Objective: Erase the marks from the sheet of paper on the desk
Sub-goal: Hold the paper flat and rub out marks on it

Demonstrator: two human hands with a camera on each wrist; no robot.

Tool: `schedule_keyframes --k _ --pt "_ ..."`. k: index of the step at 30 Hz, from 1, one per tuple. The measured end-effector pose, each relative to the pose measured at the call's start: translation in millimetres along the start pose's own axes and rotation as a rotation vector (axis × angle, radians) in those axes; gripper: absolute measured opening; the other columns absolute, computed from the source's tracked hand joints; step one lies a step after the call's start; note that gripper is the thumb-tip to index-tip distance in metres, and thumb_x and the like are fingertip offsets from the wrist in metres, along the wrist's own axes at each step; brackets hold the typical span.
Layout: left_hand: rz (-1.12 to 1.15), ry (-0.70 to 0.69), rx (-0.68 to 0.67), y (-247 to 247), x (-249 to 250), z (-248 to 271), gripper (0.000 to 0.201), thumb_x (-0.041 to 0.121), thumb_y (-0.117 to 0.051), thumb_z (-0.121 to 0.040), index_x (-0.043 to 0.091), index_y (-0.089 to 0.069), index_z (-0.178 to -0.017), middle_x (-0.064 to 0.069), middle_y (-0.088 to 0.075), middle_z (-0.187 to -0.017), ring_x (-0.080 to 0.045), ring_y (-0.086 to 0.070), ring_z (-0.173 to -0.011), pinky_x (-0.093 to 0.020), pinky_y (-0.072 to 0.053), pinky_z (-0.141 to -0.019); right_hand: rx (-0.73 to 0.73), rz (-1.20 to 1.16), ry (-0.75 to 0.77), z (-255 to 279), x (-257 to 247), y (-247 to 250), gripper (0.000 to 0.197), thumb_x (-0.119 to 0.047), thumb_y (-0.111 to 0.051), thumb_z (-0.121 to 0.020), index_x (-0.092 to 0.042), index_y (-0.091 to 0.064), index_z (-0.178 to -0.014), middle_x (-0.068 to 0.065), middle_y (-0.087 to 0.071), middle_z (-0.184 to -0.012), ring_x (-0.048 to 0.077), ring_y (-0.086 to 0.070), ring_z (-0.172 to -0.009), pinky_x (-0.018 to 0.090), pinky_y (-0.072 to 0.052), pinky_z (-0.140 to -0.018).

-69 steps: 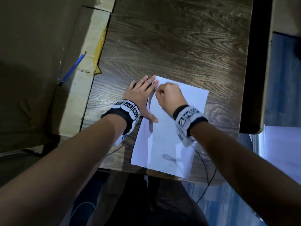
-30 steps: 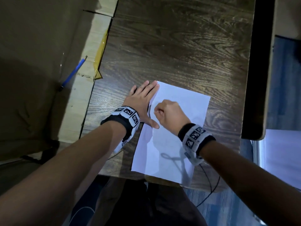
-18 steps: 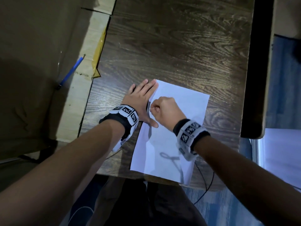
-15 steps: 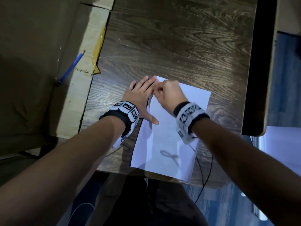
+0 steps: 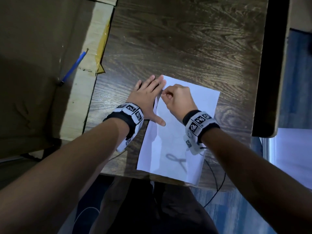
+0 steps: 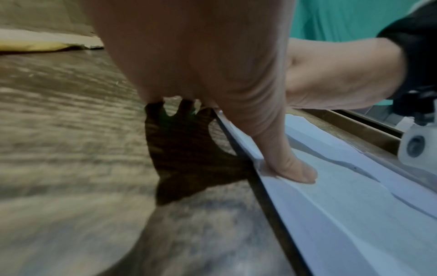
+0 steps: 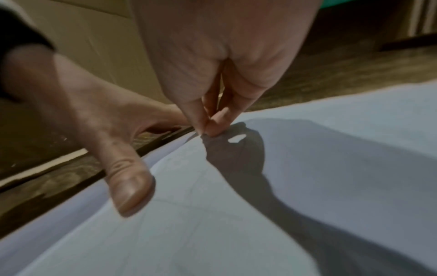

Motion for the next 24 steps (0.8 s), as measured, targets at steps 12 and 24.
schedule_keyframes --k 12,24 --pt "-0.012 -0.06 0.009 -9 -13 23 0.143 0.084 -0.074 -0.047 0.029 -0.004 -0.159 0.006 0.003 -0.166 -0.023 0.001 -0.153 -0.051 -0.012 -0.122 -0.041 -0.052 -0.006 24 -1 -10 0.012 -0.022 -0.062 -0.088 -0.017 -0.073 -0.086 -0.001 -0.065 -0.077 0.018 -0.061 -0.072 0.039 -0.055 -0.072" --pt "-0.138 0.048 -0.092 0 1 16 0.147 0.08 -0.079 -0.045 0.038 0.008 -0.156 0.007 0.015 -0.164 -0.045 0.007 -0.148 -0.066 -0.025 -0.111 -0.071 0.054 0.024 29 -3 -6 0.019 -0.017 -0.053 -0.089 -0.013 -0.071 -0.084 0.005 -0.065 -0.084 0.022 -0.06 -0.077 0.035 -0.052 -0.071"
Point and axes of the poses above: each hand's wrist, its own z-axis away from the middle knuckle, its own y-axis out of the back of the hand, x = y × z, the point moved 3 cm from there along -z, towards the middle knuckle
